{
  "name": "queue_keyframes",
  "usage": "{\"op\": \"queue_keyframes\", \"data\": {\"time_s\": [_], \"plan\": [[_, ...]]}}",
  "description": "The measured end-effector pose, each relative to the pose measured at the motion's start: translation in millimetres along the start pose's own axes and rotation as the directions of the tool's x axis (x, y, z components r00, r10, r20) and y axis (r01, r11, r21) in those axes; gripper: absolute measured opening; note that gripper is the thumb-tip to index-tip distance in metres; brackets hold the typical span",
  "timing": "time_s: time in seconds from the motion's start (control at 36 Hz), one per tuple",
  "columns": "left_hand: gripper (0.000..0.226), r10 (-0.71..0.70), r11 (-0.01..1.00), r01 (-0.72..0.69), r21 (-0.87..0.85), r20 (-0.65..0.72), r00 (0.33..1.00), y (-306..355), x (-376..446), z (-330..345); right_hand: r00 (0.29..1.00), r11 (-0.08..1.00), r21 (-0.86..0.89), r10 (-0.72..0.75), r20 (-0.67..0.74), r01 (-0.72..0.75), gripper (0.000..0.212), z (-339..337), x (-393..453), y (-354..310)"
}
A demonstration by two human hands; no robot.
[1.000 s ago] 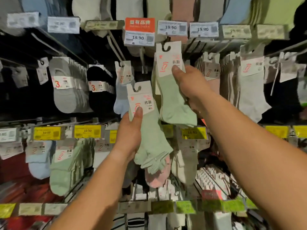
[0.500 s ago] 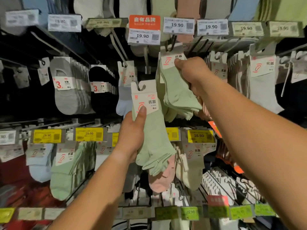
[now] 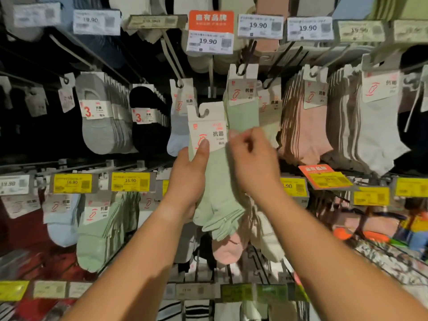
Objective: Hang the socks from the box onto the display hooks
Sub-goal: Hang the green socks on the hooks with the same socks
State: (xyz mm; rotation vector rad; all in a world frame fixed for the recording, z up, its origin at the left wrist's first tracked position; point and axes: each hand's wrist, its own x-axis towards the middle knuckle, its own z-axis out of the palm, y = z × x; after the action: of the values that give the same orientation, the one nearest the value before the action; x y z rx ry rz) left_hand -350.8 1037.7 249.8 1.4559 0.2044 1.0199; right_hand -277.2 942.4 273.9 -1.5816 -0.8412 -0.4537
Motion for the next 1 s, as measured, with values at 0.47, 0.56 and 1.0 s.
{"op": "queue_keyframes", "data": {"time_s": [0.47,0.56,1.0], "plan": [[0.033,-0.134,0.976,0.135,-0.173,0.020,0.991,-9,3,6,0.872,0.595,0.641,0.380,0.308,-0.485,0.022,-2,-7,24],[0.028,-0.110,0.980,0.108,-0.166,-0.007,0.994,-9,5,6,0.872,0.534,0.701,0.396,0.287,-0.473,0.012,-5,-5,21],[0.025,0.000,1.000,0.000,0.007,-0.076,0.997,-2,26,3,0.972,0.783,0.578,0.219,0.091,-0.230,0.020,-38,74,-15]]}}
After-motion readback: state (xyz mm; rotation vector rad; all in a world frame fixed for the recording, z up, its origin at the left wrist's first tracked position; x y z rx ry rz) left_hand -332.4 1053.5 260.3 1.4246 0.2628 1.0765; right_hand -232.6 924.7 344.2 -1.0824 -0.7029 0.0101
